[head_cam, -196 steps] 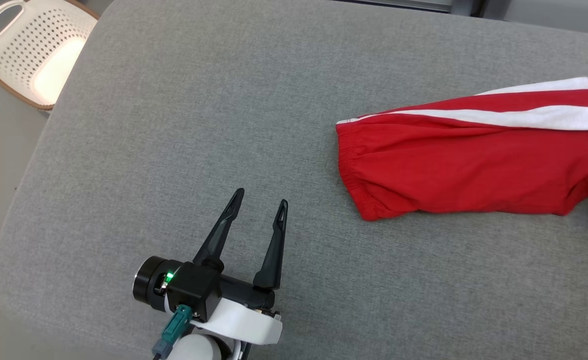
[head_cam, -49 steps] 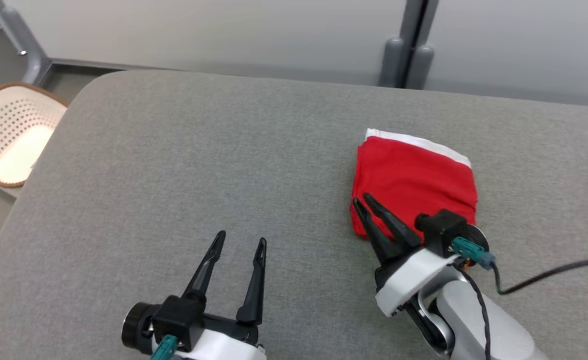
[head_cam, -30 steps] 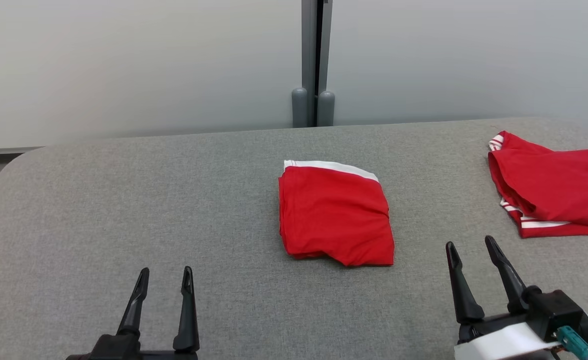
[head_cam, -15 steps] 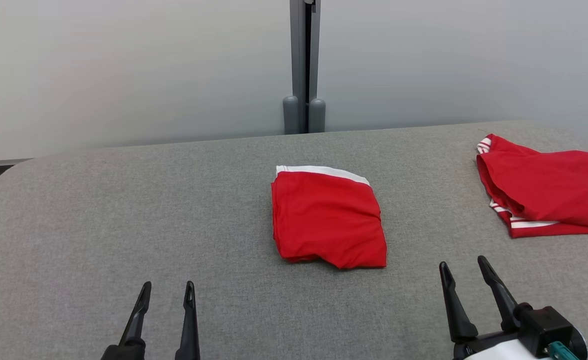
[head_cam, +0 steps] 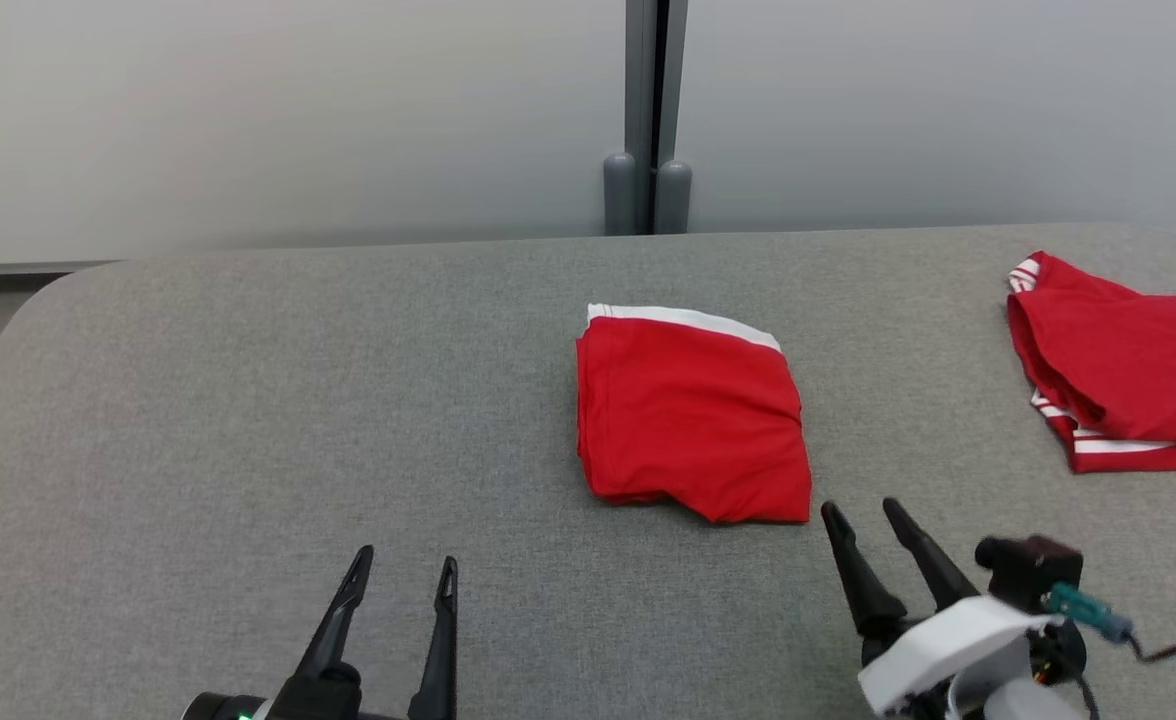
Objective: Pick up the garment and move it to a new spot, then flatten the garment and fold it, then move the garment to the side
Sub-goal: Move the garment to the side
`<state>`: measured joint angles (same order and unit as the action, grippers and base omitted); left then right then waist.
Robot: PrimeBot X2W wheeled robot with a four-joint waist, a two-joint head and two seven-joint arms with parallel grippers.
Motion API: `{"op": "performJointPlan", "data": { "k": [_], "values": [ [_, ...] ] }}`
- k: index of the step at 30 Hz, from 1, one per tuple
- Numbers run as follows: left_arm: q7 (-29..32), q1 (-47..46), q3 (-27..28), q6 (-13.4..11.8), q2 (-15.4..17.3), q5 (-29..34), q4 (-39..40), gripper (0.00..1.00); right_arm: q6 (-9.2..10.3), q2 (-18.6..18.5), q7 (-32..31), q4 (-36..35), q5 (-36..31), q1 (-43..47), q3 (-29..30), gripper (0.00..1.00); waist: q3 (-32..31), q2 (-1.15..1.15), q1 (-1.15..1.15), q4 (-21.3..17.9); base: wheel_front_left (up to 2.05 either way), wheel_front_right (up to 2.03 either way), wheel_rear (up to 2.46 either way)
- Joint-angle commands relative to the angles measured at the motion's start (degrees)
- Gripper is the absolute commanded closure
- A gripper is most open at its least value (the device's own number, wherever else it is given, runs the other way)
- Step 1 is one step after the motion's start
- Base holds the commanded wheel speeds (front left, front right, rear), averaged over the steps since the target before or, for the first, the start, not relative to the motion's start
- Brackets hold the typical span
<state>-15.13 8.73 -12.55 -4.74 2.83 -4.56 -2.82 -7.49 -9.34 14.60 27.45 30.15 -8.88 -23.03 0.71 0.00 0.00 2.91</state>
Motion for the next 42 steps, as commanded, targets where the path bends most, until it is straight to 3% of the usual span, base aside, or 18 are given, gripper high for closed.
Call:
{"op": "performJointPlan", "data": {
  "k": [1,8,12,16,17,18,19,23,29,37,39,41,42],
  "values": [
    [0.01,-1.65,-0.71,0.22,0.15,0.63,0.25,0.00,0.01,-1.78,-1.41,1.60,4.68,-3.88,-1.68,0.00,2.39,0.00,0.00,1.43,0.00,0.00,0.00],
    [0.01,-6.24,-4.23,-0.23,0.19,0.64,1.12,0.00,0.01,-9.98,-14.20,5.18,28.39,-17.07,-8.59,0.00,9.71,0.00,0.00,5.28,0.00,0.00,0.00],
    [0.01,-8.69,-5.78,-0.95,0.17,-0.05,1.17,0.00,0.01,-13.49,-19.93,6.14,36.40,-21.15,-10.07,0.00,12.57,0.00,0.00,7.40,0.00,0.00,0.00],
    [0.01,-10.00,-6.90,-1.53,0.17,-0.46,0.99,0.00,0.01,-15.68,-23.22,6.52,39.72,-23.71,-12.71,0.00,14.09,0.00,0.00,8.51,0.00,0.00,0.00],
    [0.01,-10.23,-7.14,-1.73,0.17,-0.55,0.90,0.00,0.01,-16.01,-23.62,6.83,40.11,-24.03,-13.65,0.46,14.33,0.00,0.00,8.65,0.00,0.00,0.00],
    [0.01,-10.52,-7.28,-1.91,0.17,-0.67,0.84,0.00,0.01,-16.23,-23.61,6.83,40.21,-24.34,-14.61,0.70,14.50,0.00,0.00,8.73,0.00,0.00,0.00],
    [0.01,-10.75,-7.40,-1.93,0.17,-0.77,0.78,0.00,0.01,-16.46,-23.23,7.03,40.59,-24.74,-15.30,1.00,14.64,0.00,0.00,8.77,0.00,0.00,0.00],
    [0.01,-11.04,-7.59,-2.42,0.17,-0.99,0.69,0.00,0.01,-17.59,-20.58,6.67,40.87,-26.25,-17.83,1.00,15.02,0.00,0.00,8.35,0.00,0.00,0.00],
    [0.01,-11.87,-7.01,-2.22,0.18,-0.13,0.85,0.00,0.01,-22.59,-17.65,5.99,37.54,-29.68,-22.19,1.00,15.64,0.00,0.00,5.94,0.00,0.00,0.00],
    [0.01,-13.79,-6.22,-1.26,0.17,0.88,1.34,0.00,0.02,-33.11,-17.18,4.25,34.18,-37.16,-27.28,1.00,19.09,0.00,0.00,0.90,0.00,0.00,0.00],
    [0.01,-14.76,-6.19,-0.89,0.18,1.63,1.32,0.00,0.02,-37.14,-18.06,3.34,33.78,-39.79,-28.38,1.00,20.90,0.00,0.00,-0.40,0.00,0.00,0.00],
    [0.01,-15.37,-6.19,-0.84,0.18,1.81,1.30,0.00,0.02,-38.57,-18.35,2.90,33.74,-40.50,-28.60,1.00,21.52,0.00,0.00,-0.68,0.00,0.00,0.00],
    [0.01,-16.32,-6.13,-0.81,0.18,2.12,1.39,0.00,0.02,-41.40,-19.18,2.04,33.89,-41.78,-28.80,1.00,22.78,0.00,0.00,-1.09,0.00,0.00,0.00]
  ]
}}
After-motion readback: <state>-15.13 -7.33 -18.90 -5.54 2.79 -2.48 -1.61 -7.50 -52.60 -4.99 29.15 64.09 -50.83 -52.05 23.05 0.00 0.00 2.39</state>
